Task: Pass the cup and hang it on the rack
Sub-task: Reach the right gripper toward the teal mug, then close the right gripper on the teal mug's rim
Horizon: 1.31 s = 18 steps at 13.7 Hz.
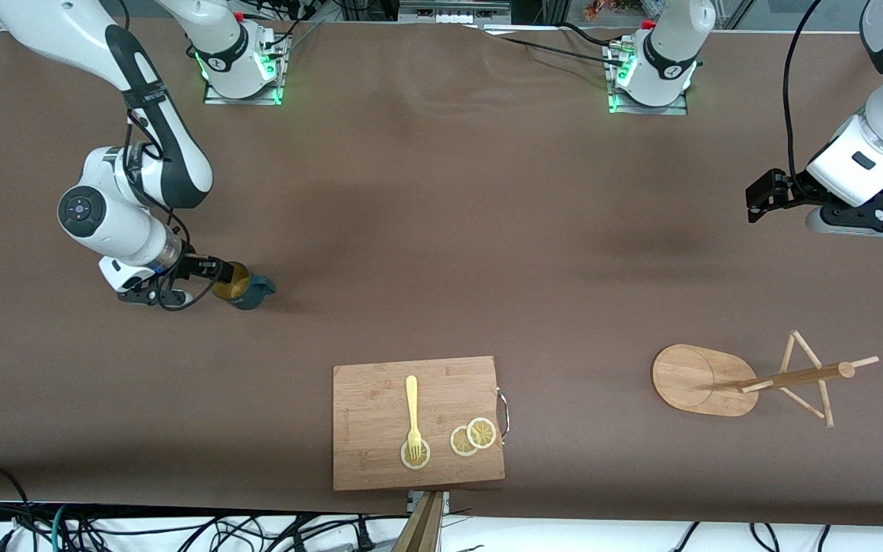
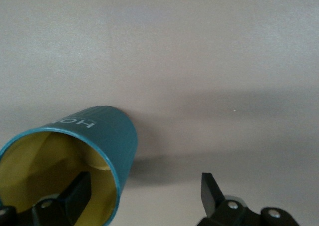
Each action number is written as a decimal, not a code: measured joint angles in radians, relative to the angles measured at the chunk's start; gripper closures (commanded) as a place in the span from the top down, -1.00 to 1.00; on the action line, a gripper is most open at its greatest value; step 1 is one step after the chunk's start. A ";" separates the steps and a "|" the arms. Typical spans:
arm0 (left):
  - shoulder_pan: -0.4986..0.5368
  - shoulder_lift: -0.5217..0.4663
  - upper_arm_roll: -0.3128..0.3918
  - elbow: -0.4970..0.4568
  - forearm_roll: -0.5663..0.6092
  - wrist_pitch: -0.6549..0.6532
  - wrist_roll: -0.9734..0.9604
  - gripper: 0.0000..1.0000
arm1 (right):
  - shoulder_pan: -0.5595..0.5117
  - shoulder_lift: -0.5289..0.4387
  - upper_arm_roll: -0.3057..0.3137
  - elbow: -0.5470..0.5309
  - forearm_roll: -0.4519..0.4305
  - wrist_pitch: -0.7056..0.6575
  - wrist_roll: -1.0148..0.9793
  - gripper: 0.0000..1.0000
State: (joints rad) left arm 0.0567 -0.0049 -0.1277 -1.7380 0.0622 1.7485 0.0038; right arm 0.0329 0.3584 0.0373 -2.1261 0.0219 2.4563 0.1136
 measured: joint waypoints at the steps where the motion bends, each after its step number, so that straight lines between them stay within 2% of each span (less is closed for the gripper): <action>1: 0.000 0.000 0.000 0.000 0.000 0.000 0.000 1.00 | 0.001 0.000 0.000 0.000 0.000 0.002 0.000 -0.71; 2: 0.000 0.000 0.000 0.000 0.000 0.000 0.000 1.00 | 0.002 0.000 0.000 0.000 0.000 0.003 0.000 -0.91; 4: 0.000 0.000 0.000 0.000 0.000 0.000 0.000 1.00 | 0.009 0.000 0.000 0.002 0.000 0.006 0.000 -1.00; 10: 0.000 0.000 -0.004 0.000 0.000 0.000 0.000 1.00 | 0.018 0.000 0.000 0.022 0.000 0.008 0.001 -1.00; 14: 0.000 0.000 -0.004 0.000 0.000 0.000 0.000 1.00 | 0.052 -0.002 0.004 0.092 0.000 -0.026 0.011 -1.00; 18: 0.000 0.000 -0.004 0.000 0.000 0.000 0.000 1.00 | 0.213 -0.003 0.015 0.259 0.001 -0.193 0.294 -1.00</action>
State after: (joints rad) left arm 0.0565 -0.0046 -0.1319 -1.7378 0.0619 1.7485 0.0038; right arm 0.2461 0.3554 0.0521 -1.8671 0.0227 2.2634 0.4077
